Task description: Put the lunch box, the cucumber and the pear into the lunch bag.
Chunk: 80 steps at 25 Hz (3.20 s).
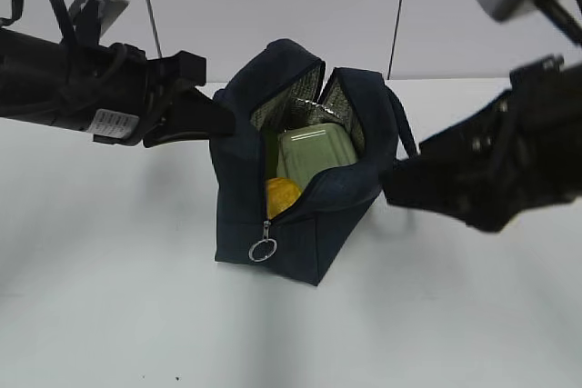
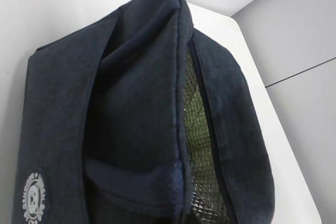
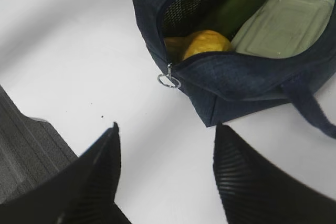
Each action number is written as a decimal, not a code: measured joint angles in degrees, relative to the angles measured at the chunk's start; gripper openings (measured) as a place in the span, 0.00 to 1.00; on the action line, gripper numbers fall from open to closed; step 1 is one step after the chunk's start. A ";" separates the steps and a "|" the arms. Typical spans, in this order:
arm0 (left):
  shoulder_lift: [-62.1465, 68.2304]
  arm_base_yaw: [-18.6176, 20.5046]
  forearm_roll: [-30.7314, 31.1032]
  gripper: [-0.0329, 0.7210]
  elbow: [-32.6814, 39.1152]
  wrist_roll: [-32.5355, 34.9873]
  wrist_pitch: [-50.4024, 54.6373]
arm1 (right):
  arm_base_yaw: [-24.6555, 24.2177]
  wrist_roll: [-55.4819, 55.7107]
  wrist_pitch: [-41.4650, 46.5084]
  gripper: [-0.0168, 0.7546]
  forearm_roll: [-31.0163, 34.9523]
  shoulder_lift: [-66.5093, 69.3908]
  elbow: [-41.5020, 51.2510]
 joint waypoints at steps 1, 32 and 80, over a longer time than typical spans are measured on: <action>0.00 0.00 0.00 0.02 0.00 0.46 0.23 | 0.00 -4.68 -3.06 0.59 5.24 -0.52 3.59; 3.26 -0.43 9.14 0.34 -0.43 15.98 4.38 | 0.47 -88.26 0.51 0.52 64.18 22.84 16.04; 5.05 -1.95 -3.93 0.02 -0.43 17.29 10.30 | 0.59 -103.35 -1.03 0.51 64.56 44.31 -0.05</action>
